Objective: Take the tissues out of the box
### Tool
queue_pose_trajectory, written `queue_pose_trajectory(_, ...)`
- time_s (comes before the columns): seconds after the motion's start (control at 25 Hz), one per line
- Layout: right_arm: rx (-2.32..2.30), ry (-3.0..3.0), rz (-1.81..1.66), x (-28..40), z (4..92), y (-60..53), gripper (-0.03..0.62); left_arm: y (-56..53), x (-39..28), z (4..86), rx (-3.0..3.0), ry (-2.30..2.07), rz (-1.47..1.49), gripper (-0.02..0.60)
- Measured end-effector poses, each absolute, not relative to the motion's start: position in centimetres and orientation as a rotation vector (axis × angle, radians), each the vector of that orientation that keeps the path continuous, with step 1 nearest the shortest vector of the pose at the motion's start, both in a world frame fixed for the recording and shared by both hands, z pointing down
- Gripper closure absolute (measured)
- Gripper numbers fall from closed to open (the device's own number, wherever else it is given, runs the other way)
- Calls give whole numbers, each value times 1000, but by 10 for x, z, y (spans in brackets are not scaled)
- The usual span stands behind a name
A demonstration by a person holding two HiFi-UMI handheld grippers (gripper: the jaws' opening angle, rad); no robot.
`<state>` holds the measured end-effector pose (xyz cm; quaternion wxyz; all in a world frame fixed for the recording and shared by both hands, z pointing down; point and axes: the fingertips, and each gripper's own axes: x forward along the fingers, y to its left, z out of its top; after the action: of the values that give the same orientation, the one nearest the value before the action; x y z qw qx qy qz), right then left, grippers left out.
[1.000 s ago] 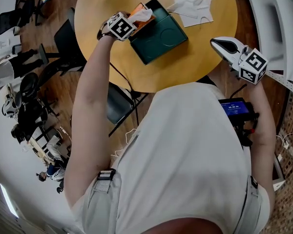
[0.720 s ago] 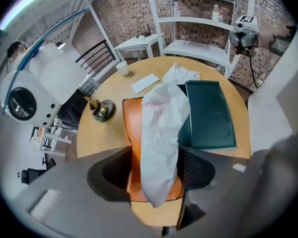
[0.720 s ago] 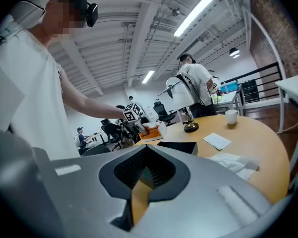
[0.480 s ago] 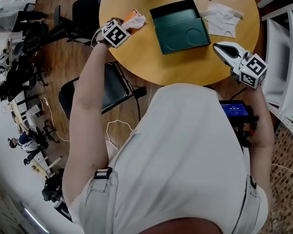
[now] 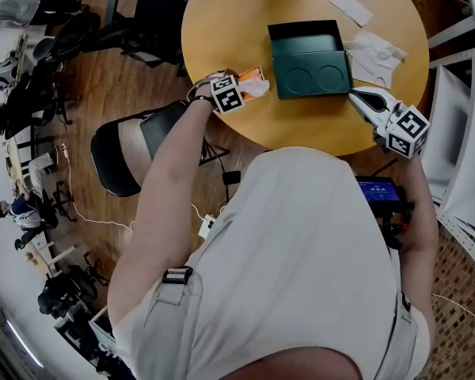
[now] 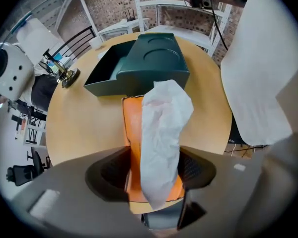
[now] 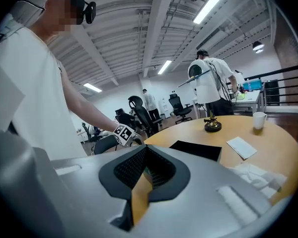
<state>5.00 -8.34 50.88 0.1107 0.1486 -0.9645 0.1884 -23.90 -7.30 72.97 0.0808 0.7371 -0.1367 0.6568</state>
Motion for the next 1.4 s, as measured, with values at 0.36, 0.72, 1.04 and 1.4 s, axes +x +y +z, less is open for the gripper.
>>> queue_pose_trajectory(0.36,452,-2824,570,47,483,-92,594,-67,-229,695,2269,-502,1819,232)
queue_pose_trajectory(0.72,270,-2868,462,19,465,-108,594,-82,-172,551,2595,-960,947,508)
queue_pose_trajectory(1.04,162,-2892,408,7,447,-104,594,-73,-129,499,2549,-1048,310,581)
queue_pose_trajectory(1.4,69,-2922,332,6,445,-73,594,-63,-116,477,2545,-1101,129,581)
